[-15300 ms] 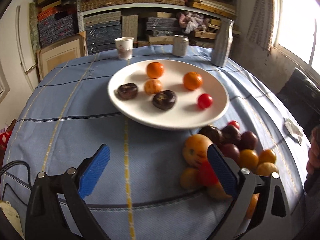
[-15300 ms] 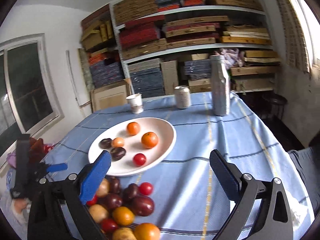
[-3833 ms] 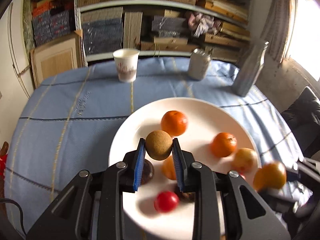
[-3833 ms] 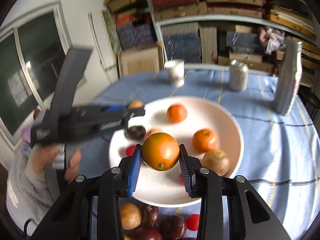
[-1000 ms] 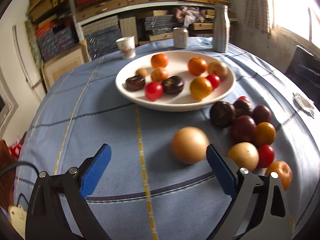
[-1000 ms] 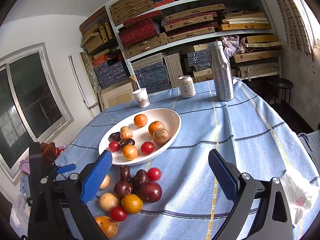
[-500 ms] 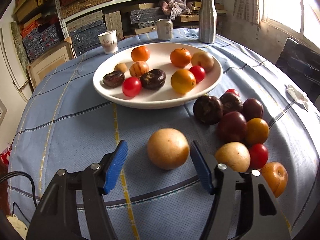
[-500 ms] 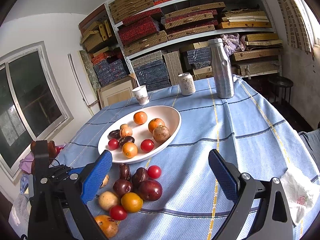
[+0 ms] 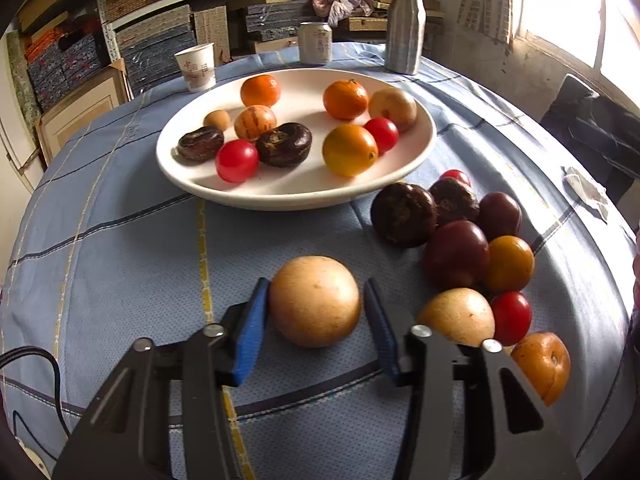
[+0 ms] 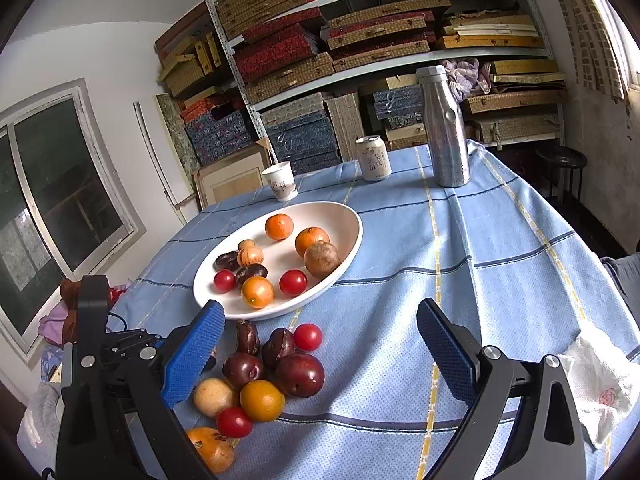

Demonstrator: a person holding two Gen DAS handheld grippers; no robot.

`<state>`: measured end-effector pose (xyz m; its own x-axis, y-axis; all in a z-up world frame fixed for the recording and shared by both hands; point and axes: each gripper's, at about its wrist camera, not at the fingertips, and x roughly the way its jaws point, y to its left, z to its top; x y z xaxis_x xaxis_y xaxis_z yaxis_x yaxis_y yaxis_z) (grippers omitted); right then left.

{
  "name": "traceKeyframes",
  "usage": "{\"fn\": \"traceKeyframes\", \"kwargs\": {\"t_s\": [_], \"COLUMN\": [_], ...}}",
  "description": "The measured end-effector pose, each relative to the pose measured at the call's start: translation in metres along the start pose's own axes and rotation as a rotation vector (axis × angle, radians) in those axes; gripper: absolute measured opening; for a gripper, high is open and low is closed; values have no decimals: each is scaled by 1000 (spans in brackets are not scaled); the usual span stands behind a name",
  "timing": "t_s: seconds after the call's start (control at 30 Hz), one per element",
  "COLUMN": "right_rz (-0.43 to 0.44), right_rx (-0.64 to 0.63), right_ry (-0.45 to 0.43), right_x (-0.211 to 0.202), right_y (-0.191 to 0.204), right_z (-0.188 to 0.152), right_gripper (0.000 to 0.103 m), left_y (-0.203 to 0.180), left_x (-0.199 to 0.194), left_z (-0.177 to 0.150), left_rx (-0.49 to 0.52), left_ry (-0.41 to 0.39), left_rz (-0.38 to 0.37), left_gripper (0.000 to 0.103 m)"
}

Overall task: Organize fruits
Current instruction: 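Close the left tool on the tan fruit while the right tool approaches a dark red plum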

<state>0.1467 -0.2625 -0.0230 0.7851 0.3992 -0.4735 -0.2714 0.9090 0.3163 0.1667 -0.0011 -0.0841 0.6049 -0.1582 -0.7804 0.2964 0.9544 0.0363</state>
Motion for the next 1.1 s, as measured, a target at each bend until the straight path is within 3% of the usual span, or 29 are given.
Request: {"fn": "traceKeyframes", "kwargs": {"t_s": [0.37, 0.43, 0.53, 0.77, 1.1], "right_rz": [-4, -1, -4, -55, 21], "right_rx": [-65, -115, -180, -179, -87], "right_ry": [65, 109, 174, 244, 299], "right_x": [10, 16, 27, 45, 61], "right_y": [12, 21, 31, 29, 20], "right_z": [-11, -19, -30, -36, -37], "right_gripper": [96, 77, 57, 54, 44], "left_y": [25, 25, 23, 21, 19], "left_x": [-16, -16, -15, -14, -12], "left_z": [-5, -5, -6, -7, -9], "left_rx": [-88, -88, -78, -76, -69], "left_ry": [-39, -36, -32, -25, -11], "left_rz": [40, 38, 35, 33, 30], "left_gripper": [44, 44, 44, 44, 44]}}
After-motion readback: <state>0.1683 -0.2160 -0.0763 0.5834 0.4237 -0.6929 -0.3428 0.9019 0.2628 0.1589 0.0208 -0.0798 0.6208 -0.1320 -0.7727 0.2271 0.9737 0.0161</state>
